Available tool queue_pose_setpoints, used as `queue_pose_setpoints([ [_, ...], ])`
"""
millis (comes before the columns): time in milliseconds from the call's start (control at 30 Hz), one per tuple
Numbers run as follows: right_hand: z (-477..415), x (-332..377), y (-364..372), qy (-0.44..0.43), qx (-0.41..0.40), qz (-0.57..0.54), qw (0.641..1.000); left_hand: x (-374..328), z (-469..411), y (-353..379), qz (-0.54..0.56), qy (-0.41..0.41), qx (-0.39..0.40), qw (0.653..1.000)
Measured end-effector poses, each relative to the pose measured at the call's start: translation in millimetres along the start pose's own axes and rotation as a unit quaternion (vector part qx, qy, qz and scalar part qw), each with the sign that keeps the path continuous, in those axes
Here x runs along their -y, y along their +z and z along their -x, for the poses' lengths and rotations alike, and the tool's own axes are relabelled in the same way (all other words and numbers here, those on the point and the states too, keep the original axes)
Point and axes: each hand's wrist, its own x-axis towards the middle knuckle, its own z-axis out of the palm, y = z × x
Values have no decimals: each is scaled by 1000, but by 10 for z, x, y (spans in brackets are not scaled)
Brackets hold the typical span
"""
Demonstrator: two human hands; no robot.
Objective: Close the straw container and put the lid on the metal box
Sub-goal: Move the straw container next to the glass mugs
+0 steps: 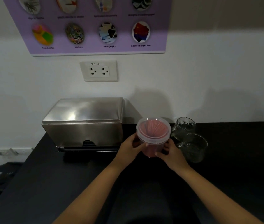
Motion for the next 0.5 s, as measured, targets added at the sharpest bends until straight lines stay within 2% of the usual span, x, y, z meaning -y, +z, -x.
queue_pose_setpoints([
  [167,-159,19,31,-9,-11,0,1000,26,-125,25,21,-4,-39,999],
  [500,-368,-21,53,-7,-13,16,1000,58,-294,55,28,-6,-57,998],
])
